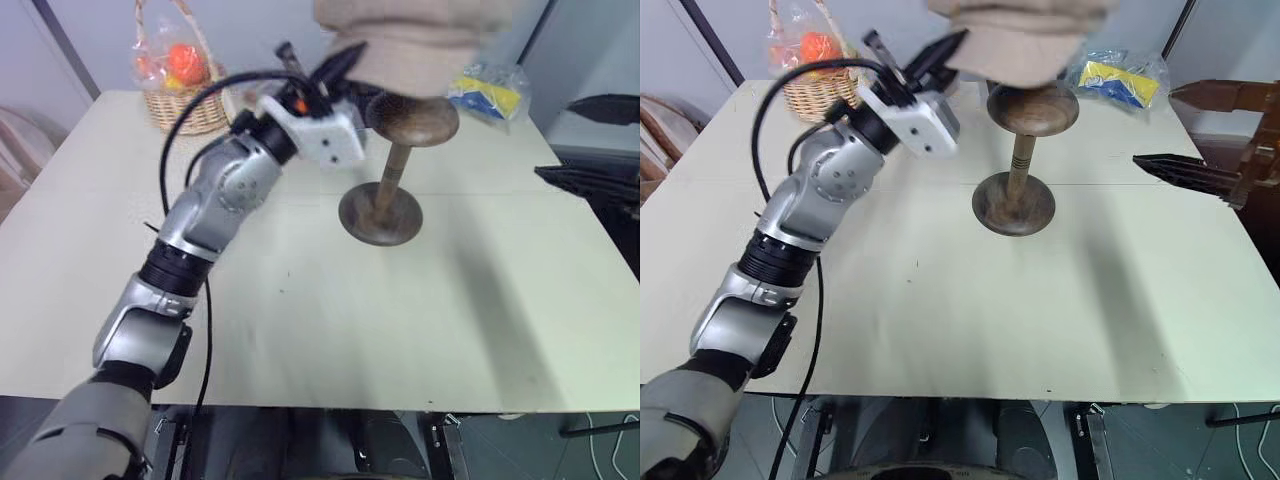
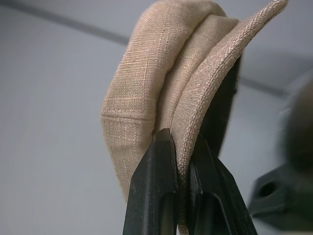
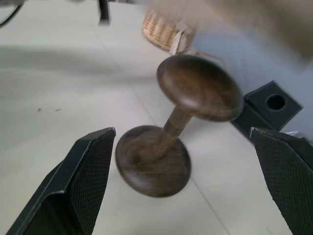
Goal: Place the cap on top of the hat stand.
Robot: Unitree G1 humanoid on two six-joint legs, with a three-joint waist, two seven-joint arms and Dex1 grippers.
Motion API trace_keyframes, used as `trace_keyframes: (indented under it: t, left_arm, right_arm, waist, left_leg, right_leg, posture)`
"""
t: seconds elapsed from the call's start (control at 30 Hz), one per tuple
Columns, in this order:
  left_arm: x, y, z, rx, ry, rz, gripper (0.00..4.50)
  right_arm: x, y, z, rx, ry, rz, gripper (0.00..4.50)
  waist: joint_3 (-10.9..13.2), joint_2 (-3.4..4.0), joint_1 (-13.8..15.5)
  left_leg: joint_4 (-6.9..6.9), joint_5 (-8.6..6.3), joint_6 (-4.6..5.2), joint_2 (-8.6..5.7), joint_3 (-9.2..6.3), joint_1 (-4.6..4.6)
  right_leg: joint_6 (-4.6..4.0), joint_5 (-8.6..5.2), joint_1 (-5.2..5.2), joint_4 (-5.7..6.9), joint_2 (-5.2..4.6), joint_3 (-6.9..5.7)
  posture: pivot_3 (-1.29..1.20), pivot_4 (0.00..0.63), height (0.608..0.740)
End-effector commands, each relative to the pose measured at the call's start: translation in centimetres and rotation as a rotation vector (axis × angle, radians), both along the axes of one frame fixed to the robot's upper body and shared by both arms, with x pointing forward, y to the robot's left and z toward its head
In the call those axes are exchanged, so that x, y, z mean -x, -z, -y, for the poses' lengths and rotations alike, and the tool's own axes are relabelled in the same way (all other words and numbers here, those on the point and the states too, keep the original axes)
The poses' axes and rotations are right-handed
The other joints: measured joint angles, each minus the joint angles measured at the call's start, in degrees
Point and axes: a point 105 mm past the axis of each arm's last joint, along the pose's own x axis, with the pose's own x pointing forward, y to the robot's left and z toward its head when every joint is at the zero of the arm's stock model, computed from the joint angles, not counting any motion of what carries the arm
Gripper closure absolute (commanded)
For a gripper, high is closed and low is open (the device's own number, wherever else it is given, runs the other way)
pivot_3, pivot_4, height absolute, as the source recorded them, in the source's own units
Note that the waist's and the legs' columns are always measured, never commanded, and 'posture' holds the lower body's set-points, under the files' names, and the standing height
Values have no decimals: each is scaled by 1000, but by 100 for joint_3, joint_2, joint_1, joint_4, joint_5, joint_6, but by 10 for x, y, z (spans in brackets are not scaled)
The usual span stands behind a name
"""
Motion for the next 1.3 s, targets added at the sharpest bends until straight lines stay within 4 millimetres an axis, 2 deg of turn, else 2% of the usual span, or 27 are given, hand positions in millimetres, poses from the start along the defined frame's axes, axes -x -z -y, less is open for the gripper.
trace_keyframes:
  t: [0.03, 0.1, 0.23, 0.47, 0.57, 0.77, 0.8, 0.87, 0.93, 1.03, 1.1, 1.17, 1.27, 1.3]
  left_arm:
    - [16, 3, 9, -47, 37, 57, 4429]
    - [12, 14, 11, -93, -1, 68, 4429]
    - [26, 40, 27, -182, 57, 121, 4429]
    - [16, 91, 19, -343, -9, 10, 4429]
    - [12, 99, 14, -357, -34, -36, 3416]
    - [10, 102, 6, -343, -64, -80, 331]
    - [12, 104, 5, -342, -63, -88, 40]
    - [13, 114, -1, -350, -70, -128, 40]
    - [15, 131, -13, -382, -83, -179, 40]
    - [24, 161, -43, -424, -71, -351, 40]
    - [30, 179, -77, -418, -99, -514, 40]
    - [44, 196, -109, -367, -78, -776, 40]
    - [62, 199, -159, -268, -30, -1188, 40]
    - [65, 189, -175, -241, -11, -1290, 40]
  right_arm:
    - [13, -18, 0, 9, 13, 66, 0]
    - [16, -18, -1, 6, 14, 65, 0]
    - [18, -17, -3, -2, 19, 64, 0]
    - [19, -13, -4, -10, 22, 46, 0]
    - [18, -10, -7, -13, 15, 38, 0]
    - [14, -7, -10, -21, 4, 26, 0]
    - [13, -7, -10, -23, 1, 25, 0]
    - [11, -5, -12, -23, -8, 18, 0]
    - [10, 0, -13, -5, -13, 5, 0]
    - [6, 17, -12, 73, 1, -24, 0]
    - [4, 33, -12, 130, 7, -50, 0]
    - [4, 45, -13, 179, 11, -60, 0]
    - [4, 61, -26, 233, -5, -37, 0]
    - [5, 66, -34, 245, -21, -21, 0]
  waist:
    - [0, 0, -12]
    - [0, 0, -24]
    - [-1, 2, -9]
    - [-2, 4, -4]
    - [-3, 5, 2]
    - [-3, 5, -4]
    - [-3, 5, -10]
    - [-4, 6, -25]
    - [-4, 7, -44]
    - [-5, 8, -81]
    - [-4, 8, -122]
    - [-4, 10, -146]
    - [-3, 15, -151]
    - [-1, 18, -148]
  left_leg:
    - [-1, 0, 0, 0, 0, 0]
    - [-1, -1, 1, 3, 1, 1]
    - [2, 0, 2, 3, 1, 4]
    - [4, 0, 2, 4, 1, 10]
    - [4, 0, 2, 4, 3, 19]
    - [4, -1, 3, 4, 2, 19]
    - [4, -1, 3, 5, 2, 19]
    - [3, -1, 3, 6, 3, 20]
    - [1, -1, 3, 8, 4, 23]
    - [-4, -1, 3, 13, 6, 28]
    - [-5, -1, 3, 17, 6, 29]
    - [-8, -1, 4, 19, 4, 30]
    - [-10, -2, 3, 26, -4, 33]
    - [-10, -2, 3, 27, -4, 38]
  right_leg:
    - [0, 0, 0, 0, 0, 0]
    - [0, 0, 0, 0, 4, 2]
    - [0, 0, 1, 7, 6, 3]
    - [0, 0, 7, 8, 6, 2]
    - [0, 0, 17, 8, 5, 3]
    - [0, 0, 17, 8, 4, 2]
    - [0, 0, 17, 8, 5, 2]
    - [0, 0, 17, 8, 5, 3]
    - [0, 0, 17, 9, 8, 5]
    - [-1, -1, 17, 11, 10, 8]
    - [-2, -1, 17, 11, 11, 8]
    - [-2, -1, 15, 12, 10, 11]
    - [-5, -3, 15, 15, 12, 12]
    - [-6, -3, 16, 15, 13, 12]
  posture:
    - [0, 150, 740]
    - [0, 150, 740]
    - [0, 150, 740]
    - [0, 150, 740]
    - [0, 150, 740]
    - [0, 150, 740]
    - [0, 150, 740]
    - [0, 150, 740]
    - [0, 150, 740]
    - [0, 150, 740]
    - [0, 150, 740]
    - [0, 150, 740]
    - [0, 150, 740]
    - [0, 150, 740]
